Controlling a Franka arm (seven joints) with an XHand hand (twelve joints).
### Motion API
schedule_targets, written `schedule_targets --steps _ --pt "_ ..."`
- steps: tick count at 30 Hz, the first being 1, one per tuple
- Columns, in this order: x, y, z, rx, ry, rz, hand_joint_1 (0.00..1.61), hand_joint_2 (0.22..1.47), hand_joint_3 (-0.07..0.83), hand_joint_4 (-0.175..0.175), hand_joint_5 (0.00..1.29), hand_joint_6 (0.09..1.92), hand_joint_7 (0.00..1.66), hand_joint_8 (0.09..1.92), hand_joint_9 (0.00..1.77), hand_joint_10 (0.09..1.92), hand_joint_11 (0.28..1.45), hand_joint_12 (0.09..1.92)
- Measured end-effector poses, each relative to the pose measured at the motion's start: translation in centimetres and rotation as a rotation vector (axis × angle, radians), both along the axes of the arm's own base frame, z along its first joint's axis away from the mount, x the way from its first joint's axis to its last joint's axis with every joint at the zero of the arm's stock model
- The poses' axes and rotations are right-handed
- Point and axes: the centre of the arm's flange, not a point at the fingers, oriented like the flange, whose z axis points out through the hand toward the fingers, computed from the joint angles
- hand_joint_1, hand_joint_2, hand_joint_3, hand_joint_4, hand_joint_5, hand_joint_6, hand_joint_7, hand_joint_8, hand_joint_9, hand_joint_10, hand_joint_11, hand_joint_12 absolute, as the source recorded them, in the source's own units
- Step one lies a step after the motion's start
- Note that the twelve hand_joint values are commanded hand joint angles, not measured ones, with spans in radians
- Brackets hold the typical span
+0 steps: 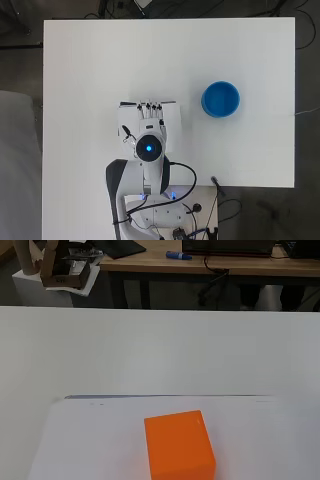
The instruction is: Teleoperate dual arm-hand system to pick and place objects
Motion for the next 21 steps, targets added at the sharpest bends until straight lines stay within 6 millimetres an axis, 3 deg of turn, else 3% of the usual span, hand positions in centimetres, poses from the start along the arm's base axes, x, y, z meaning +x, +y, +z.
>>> schedule_targets --steps 3,6,12,17,21 --pt "-1.3 -1.0 1.1 0.008 -0.023 -0.018 0.05 1.01 -0.001 0.094 0.29 0.09 0.31 0.09 0.45 0.09 0.48 0.09" --pt "-1.0 -1.7 0.4 0.006 -0.021 -0.027 0.01 0.93 -0.012 0.090 0.20 0.09 0.28 0.09 0.43 0.09 0.48 0.09" --pt "-0.5 -2.4 -3.5 0.031 -0.066 -0.033 0.03 0.95 0.007 0.082 0.11 0.09 0.18 0.09 0.37 0.09 0.47 0.09" --pt "-0.9 -2.6 -8.0 0.059 -0.126 -0.016 0.11 0.96 0.000 0.086 0.25 0.09 0.25 0.09 0.43 0.09 0.51 0.09" --pt "-0.7 -3.3 -9.9 0.102 -0.109 0.008 0.08 0.96 -0.001 0.071 0.23 0.09 0.27 0.09 0.45 0.09 0.52 0.09"
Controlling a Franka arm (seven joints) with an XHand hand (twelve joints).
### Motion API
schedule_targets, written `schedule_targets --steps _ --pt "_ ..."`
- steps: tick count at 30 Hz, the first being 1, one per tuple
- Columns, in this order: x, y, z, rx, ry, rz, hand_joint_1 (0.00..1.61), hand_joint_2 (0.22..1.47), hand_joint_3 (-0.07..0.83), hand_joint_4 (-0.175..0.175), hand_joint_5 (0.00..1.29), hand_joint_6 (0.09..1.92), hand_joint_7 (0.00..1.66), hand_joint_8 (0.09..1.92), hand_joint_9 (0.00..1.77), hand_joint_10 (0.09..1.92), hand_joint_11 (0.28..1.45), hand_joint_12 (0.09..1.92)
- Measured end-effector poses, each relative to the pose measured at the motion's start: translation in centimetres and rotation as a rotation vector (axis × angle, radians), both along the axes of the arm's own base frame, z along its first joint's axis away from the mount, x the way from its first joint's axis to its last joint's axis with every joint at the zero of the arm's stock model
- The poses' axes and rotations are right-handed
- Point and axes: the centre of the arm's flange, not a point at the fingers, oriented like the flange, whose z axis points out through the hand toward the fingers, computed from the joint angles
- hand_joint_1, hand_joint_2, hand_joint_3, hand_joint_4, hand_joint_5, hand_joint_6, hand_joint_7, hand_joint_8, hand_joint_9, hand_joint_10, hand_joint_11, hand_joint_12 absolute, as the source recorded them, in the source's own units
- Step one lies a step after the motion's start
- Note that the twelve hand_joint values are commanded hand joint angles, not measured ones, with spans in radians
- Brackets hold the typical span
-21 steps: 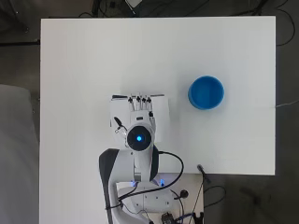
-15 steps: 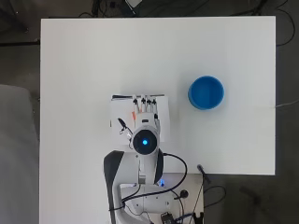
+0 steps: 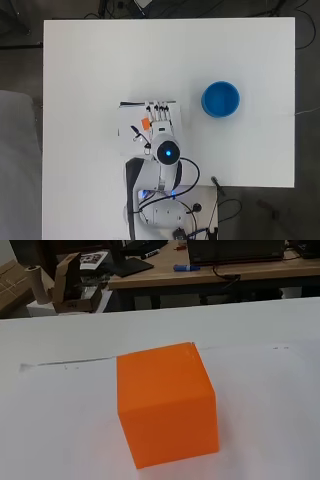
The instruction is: Teleoperate dual arm-hand system to pick and place objects
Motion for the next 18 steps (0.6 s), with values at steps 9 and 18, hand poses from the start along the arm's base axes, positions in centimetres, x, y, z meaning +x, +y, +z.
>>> schedule_targets --steps 9,18 --pt "1.2 0.3 -5.6 0.012 0.082 -0.027 0.12 0.97 0.006 0.061 0.23 0.09 0.26 0.09 0.41 0.09 0.49 0.09" --pt "1.8 0.1 -9.6 0.038 0.175 -0.008 0.13 0.97 0.002 0.051 0.23 0.09 0.28 0.09 0.42 0.09 0.49 0.09"
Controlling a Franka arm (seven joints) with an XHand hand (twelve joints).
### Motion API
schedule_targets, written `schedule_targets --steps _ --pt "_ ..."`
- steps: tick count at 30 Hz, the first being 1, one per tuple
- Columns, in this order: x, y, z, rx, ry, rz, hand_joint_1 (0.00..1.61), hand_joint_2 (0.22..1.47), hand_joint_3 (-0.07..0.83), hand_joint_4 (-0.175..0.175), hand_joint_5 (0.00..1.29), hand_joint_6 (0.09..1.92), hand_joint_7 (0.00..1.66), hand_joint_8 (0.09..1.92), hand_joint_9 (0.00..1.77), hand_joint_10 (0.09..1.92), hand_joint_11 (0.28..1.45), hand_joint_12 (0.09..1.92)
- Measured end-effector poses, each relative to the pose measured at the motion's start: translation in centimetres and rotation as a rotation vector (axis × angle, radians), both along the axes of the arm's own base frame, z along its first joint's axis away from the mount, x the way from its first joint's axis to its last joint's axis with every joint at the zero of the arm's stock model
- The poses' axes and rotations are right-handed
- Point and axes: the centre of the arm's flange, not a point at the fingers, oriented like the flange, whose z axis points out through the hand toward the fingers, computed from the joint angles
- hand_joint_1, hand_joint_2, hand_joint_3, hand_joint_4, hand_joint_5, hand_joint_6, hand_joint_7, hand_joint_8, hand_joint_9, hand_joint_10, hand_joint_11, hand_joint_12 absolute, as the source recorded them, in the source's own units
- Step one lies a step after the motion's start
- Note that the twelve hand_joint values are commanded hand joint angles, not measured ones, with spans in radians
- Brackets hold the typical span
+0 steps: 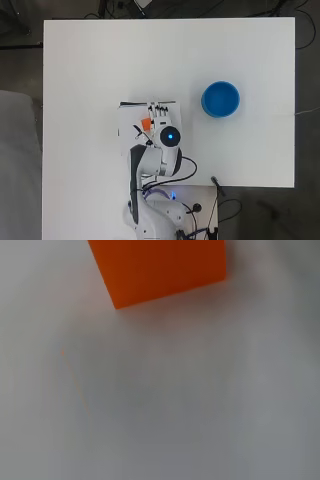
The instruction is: Teleoperate dual arm-hand system to pick and place objects
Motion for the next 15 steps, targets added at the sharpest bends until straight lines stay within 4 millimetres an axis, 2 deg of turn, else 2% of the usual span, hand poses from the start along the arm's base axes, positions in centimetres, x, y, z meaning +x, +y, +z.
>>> schedule_targets --steps 1,2,3,4,5,6,7,8,10,12,15 --pt "0.0 0.0 -0.3 0.002 0.008 0.004 0.15 0.98 0.002 0.054 0.26 0.09 0.32 0.09 0.45 0.09 0.50 0.09" --pt "0.1 0.0 -0.5 0.004 0.016 0.007 0.22 1.02 0.003 0.070 0.37 0.09 0.44 0.09 0.55 0.09 0.55 0.09" --pt "0.2 0.0 -0.8 0.011 0.024 0.011 0.37 1.08 0.016 0.087 0.48 0.09 0.57 0.09 0.68 0.09 0.62 0.09" --pt "0.3 -0.2 -1.2 0.023 0.033 0.018 0.68 1.15 0.012 0.007 0.55 0.51 0.69 0.52 0.88 0.16 0.73 0.09" --pt "0.3 -0.4 -1.5 0.038 0.039 0.028 0.92 1.19 0.014 -0.056 0.62 0.83 0.76 0.95 0.96 0.64 0.77 0.42" --pt "0.4 -0.7 -1.8 0.057 0.038 0.043 0.97 1.20 0.010 0.018 0.71 1.03 0.85 1.35 1.07 1.17 0.82 0.94" --pt "0.4 -1.0 -1.9 0.076 0.026 0.060 0.97 1.20 0.006 0.086 0.76 1.14 0.95 1.63 1.21 1.53 0.89 1.33" --pt "0.3 -1.1 -1.9 0.094 0.011 0.080 0.96 1.20 0.004 0.130 0.79 1.20 1.02 1.79 1.30 1.73 0.93 1.56" --pt "-0.1 -1.3 -1.0 0.119 -0.039 0.118 0.95 1.20 0.002 0.165 0.80 1.24 1.06 1.91 1.35 1.88 0.96 1.76" --pt "-0.4 -1.2 0.9 0.124 -0.101 0.139 0.94 1.20 0.001 0.174 0.80 1.26 1.07 1.92 1.36 1.91 0.98 1.83" --pt "-1.0 -1.1 5.4 0.117 -0.203 0.162 0.94 1.21 0.001 0.175 0.79 1.27 1.09 1.92 1.39 1.92 1.01 1.87"
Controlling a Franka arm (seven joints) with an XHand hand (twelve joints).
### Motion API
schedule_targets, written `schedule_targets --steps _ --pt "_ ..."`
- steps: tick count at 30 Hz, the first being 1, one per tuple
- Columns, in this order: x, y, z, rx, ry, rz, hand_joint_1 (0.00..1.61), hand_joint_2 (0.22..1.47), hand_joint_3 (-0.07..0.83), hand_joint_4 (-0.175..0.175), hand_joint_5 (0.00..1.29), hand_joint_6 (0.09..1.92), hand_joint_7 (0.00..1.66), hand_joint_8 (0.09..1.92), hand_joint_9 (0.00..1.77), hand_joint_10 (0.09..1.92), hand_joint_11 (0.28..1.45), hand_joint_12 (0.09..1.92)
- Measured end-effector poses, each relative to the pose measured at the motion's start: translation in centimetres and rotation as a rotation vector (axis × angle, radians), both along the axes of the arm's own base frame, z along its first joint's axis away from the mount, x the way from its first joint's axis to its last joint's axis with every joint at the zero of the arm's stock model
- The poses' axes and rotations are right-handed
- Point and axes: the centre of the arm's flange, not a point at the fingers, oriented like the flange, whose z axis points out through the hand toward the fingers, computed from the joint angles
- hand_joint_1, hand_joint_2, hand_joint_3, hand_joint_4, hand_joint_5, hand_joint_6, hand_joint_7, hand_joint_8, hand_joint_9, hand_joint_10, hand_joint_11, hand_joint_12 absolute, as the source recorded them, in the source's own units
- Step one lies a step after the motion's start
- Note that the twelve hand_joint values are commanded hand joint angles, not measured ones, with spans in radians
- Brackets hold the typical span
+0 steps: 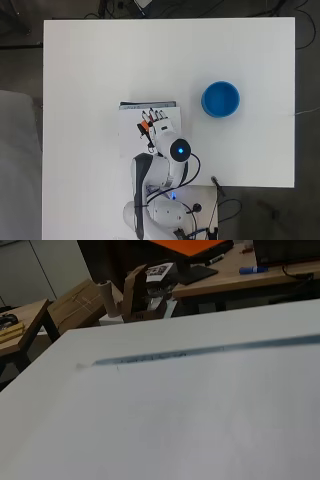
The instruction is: Teleoperate dual arm-hand system to pick and place objects
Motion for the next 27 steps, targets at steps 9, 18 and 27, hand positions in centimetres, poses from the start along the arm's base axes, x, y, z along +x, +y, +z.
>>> schedule_targets --steps 9,18,27 --pt "1.2 -2.3 9.9 -0.177 -0.145 -0.106 0.93 1.22 0.000 0.175 0.78 1.29 1.17 1.86 1.46 1.91 1.08 1.86" --pt "7.9 -11.9 12.5 -0.159 -0.104 -0.274 0.93 1.21 0.000 0.175 0.79 1.26 1.24 1.78 1.52 1.88 1.15 1.84" --pt "13.2 -18.8 5.0 -0.137 0.074 -0.505 0.92 1.21 0.000 0.175 0.79 1.27 1.31 1.78 1.58 1.86 1.24 1.87"
